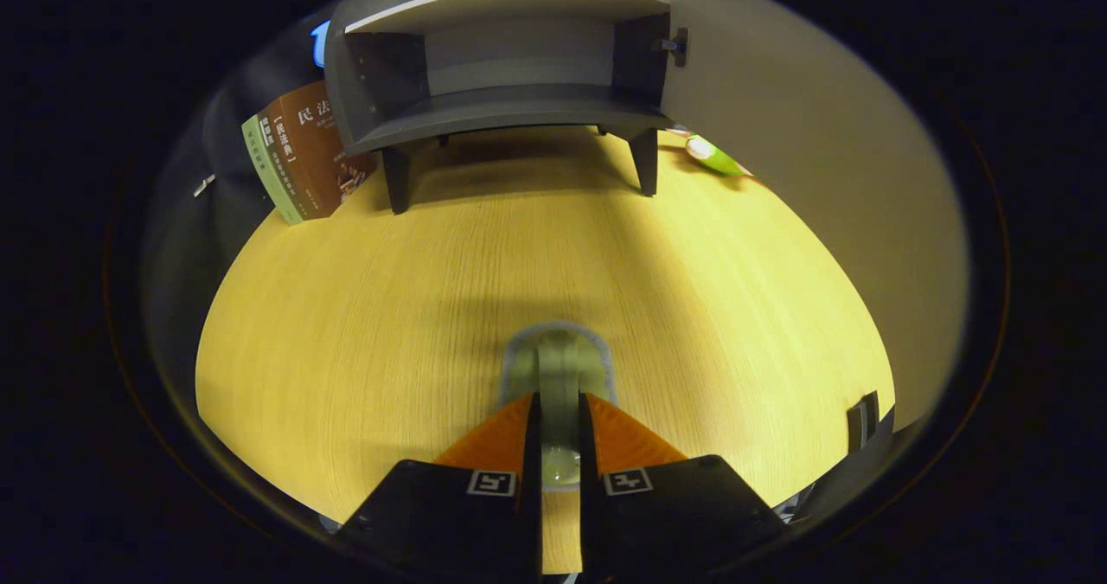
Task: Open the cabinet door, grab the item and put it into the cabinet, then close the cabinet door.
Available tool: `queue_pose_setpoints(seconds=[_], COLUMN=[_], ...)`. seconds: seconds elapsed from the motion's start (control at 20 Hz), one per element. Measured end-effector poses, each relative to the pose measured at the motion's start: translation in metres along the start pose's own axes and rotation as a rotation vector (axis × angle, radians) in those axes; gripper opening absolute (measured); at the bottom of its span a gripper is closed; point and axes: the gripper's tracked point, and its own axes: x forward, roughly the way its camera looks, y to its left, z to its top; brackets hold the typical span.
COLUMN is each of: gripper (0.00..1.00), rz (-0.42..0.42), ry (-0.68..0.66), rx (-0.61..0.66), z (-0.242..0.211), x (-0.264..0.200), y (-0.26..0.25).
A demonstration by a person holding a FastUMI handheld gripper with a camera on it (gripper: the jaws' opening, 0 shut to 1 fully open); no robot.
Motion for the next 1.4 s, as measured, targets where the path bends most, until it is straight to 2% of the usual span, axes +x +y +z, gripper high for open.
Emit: queue_pose_setpoints(seconds=[0.05, 0.35, 0.65, 1.0, 1.15, 1.4], gripper=[0.15, 0.15, 0.15, 0.14, 0.14, 0.14], rz=[0.0, 0.028, 0.069, 0.174, 0.178, 0.158], ry=[-0.004, -0.095, -0.25, -0.365, -0.453, -0.483], rx=[0.003, 0.018, 0.052, 0.095, 0.091, 0.089], z=[0.001, 0.039, 0.12, 0.21, 0.26, 0.324], x=[-0.003, -0.023, -0.076, -0.123, -0.145, -0.131], y=[0.0, 0.008, 0.017, 0.04, 0.039, 0.036])
